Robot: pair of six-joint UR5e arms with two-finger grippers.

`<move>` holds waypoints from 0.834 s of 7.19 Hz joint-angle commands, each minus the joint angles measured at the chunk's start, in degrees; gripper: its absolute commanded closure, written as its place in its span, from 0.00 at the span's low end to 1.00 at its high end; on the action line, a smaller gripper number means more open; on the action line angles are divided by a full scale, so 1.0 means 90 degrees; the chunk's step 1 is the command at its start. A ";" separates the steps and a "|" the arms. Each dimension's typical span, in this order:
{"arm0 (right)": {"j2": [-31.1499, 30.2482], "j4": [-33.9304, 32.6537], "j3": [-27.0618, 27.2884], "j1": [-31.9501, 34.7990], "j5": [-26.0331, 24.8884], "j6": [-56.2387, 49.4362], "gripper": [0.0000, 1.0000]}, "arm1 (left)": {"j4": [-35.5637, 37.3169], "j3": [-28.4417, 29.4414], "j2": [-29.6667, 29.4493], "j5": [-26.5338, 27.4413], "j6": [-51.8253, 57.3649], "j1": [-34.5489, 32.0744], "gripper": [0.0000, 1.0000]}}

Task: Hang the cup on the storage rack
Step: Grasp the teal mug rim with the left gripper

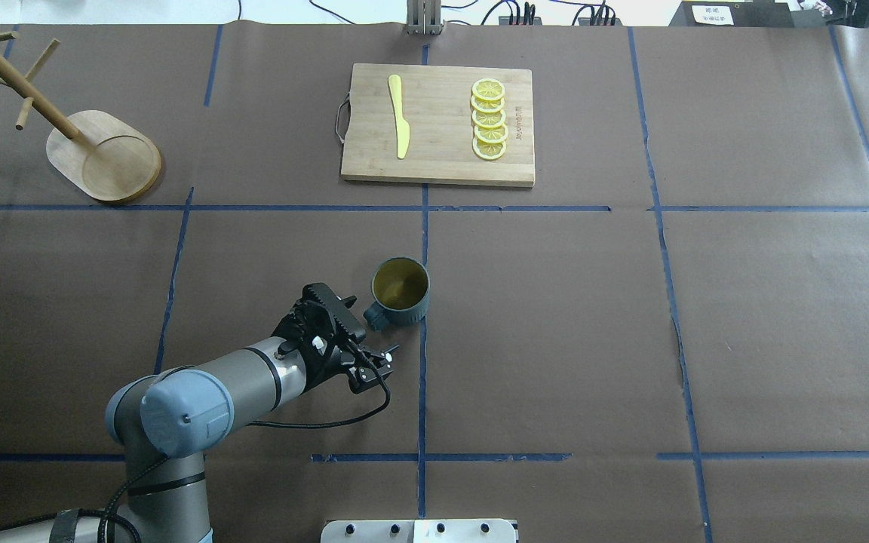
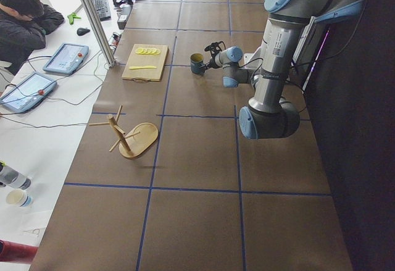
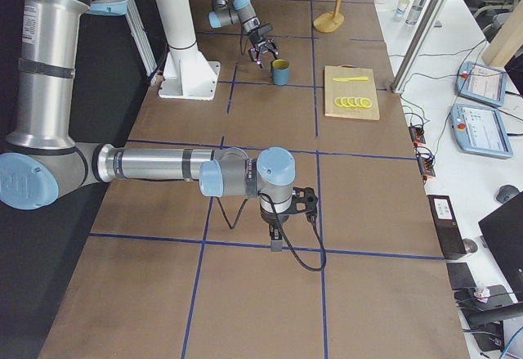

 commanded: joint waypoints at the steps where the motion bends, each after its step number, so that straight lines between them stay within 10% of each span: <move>1: 0.0000 -0.0002 -0.0001 0.0000 0.0000 -0.0004 0.00 | -0.0001 0.0024 -0.0023 0.0057 -0.0004 -0.0124 0.01; 6: -0.0010 0.0007 -0.0001 0.0000 -0.0010 -0.0014 0.00 | -0.0001 0.0521 -0.0297 0.0037 -0.0023 -0.0095 0.13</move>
